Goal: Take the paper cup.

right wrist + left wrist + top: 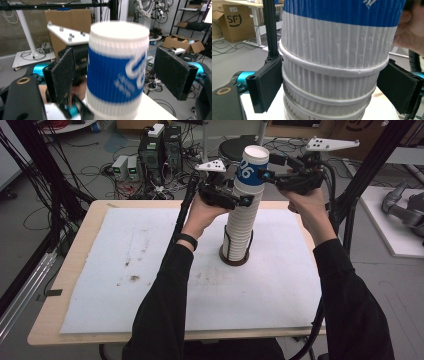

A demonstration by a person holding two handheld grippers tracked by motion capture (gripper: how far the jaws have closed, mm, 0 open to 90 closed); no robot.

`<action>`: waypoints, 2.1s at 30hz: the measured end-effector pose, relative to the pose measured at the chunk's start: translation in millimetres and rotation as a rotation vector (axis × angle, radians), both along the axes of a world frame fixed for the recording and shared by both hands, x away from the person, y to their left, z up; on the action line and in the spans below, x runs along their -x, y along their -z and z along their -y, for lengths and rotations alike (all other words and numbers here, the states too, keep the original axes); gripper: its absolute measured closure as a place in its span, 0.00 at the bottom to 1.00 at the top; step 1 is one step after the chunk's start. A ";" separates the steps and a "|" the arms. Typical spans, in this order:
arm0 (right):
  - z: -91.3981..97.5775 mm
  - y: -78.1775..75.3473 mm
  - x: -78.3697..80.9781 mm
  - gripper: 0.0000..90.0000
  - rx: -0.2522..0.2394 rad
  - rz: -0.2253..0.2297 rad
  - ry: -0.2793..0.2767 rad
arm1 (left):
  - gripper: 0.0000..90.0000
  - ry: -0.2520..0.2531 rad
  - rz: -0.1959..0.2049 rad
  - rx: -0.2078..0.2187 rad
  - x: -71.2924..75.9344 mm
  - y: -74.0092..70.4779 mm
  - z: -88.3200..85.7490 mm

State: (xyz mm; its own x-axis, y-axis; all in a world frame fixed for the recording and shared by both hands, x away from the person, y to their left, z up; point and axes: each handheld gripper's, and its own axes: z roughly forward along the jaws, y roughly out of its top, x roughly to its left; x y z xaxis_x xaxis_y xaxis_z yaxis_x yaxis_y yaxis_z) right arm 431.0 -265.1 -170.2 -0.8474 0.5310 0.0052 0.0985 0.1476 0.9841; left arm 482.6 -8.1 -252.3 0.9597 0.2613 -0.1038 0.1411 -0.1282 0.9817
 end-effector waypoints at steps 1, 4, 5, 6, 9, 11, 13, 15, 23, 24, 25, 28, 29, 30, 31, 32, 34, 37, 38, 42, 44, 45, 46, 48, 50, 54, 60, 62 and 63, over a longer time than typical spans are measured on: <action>-5.3 -5.1 -2.2 0.21 -0.002 -0.002 0.002 | 0.12 0.001 0.001 0.001 -0.1 0.2 0.1; -13.2 -10.9 -5.3 0.21 -0.007 -0.018 0.023 | 0.13 0.000 -0.001 0.006 -0.6 0.5 -0.1; -14.9 -12.2 -5.9 0.21 -0.006 -0.022 0.042 | 0.13 0.000 0.002 0.004 -0.9 0.6 -0.5; -14.9 -12.2 -5.9 0.21 -0.006 -0.022 0.042 | 0.13 0.000 0.002 0.004 -0.9 0.6 -0.5; -17.9 -14.2 -9.6 0.21 -0.034 -0.045 0.064 | 0.13 0.001 0.003 0.004 -0.7 0.5 -0.2; -19.5 -14.5 -11.3 0.22 -0.040 -0.060 0.066 | 0.13 0.002 0.003 0.002 -0.7 0.5 -0.2; -20.1 -14.4 -12.2 0.22 -0.040 -0.059 0.066 | 0.13 0.000 0.005 0.003 -0.9 0.6 -0.1; -21.2 -13.8 -12.9 0.31 -0.034 -0.063 0.050 | 0.13 0.000 0.003 0.004 -0.8 0.7 0.0; -22.6 -14.3 -13.4 0.34 -0.029 -0.057 0.054 | 0.13 -0.001 0.007 0.001 -1.0 0.7 -0.2; -22.5 -14.4 -13.4 0.34 -0.028 -0.056 0.053 | 0.13 -0.001 0.008 0.001 -0.9 0.6 -0.1; -22.5 -14.6 -13.2 0.34 -0.028 -0.051 0.054 | 0.13 0.000 0.009 0.000 -1.1 0.6 -0.3; -22.5 -16.5 -11.9 0.34 -0.041 -0.037 0.054 | 0.13 0.002 0.012 -0.004 -1.3 0.6 -0.8; -22.6 -18.2 -11.2 0.34 -0.044 -0.029 0.056 | 0.13 0.002 0.011 -0.003 -1.3 0.7 -0.7; -22.6 -18.2 -11.2 0.34 -0.044 -0.029 0.056 | 0.13 0.003 0.013 -0.003 -1.5 0.8 -0.8; -22.9 -22.5 -9.6 0.34 -0.044 -0.014 0.060 | 0.13 0.001 0.013 -0.003 -1.3 0.7 -0.8; -23.2 -25.2 -8.1 0.34 -0.048 -0.011 0.062 | 0.13 0.001 0.013 -0.003 -1.3 0.7 -0.8; -23.0 -28.0 -6.9 0.34 -0.054 0.000 0.066 | 0.13 0.001 0.013 -0.003 -1.1 0.7 -0.6; -22.2 -36.9 -2.4 0.34 -0.074 0.028 0.068 | 0.13 0.001 0.014 0.001 -0.7 0.8 0.1; -22.1 -39.8 -0.4 0.34 -0.078 0.037 0.071 | 0.13 0.002 0.014 0.000 -0.8 0.7 0.0; -19.5 -52.8 8.4 0.34 -0.101 0.090 0.081 | 0.13 0.000 0.019 -0.002 -1.2 1.0 -0.1; -19.0 -54.4 9.2 0.34 -0.105 0.094 0.081 | 0.13 0.000 0.018 0.002 -1.0 1.1 0.3; -18.5 -58.3 10.8 0.34 -0.110 0.102 0.083 | 0.13 0.000 0.022 -0.001 -1.2 1.1 0.3; -18.5 -58.3 10.8 0.34 -0.110 0.102 0.083 | 0.13 -0.002 0.022 0.000 -1.3 1.3 0.4; -18.0 -61.5 11.9 0.34 -0.120 0.114 0.081 | 0.13 -0.001 0.022 0.000 -1.5 1.5 0.6; -17.2 -65.3 13.6 0.34 -0.136 0.132 0.089 | 0.13 -0.003 0.025 -0.001 -1.8 1.7 0.7; -14.4 -69.3 14.9 0.34 -0.168 0.141 0.087 | 0.13 -0.007 0.023 0.005 -2.1 1.8 0.4; -9.0 -76.7 22.2 0.34 -0.178 0.168 0.090 | 0.13 -0.006 0.026 0.001 -2.1 1.6 0.2; -6.5 -78.6 24.9 0.34 -0.175 0.167 0.087 | 0.13 -0.004 0.027 -0.004 -1.9 1.4 0.0; -6.5 -78.6 24.9 0.34 -0.175 0.167 0.087 | 0.13 -0.004 0.027 -0.003 -1.7 1.3 0.3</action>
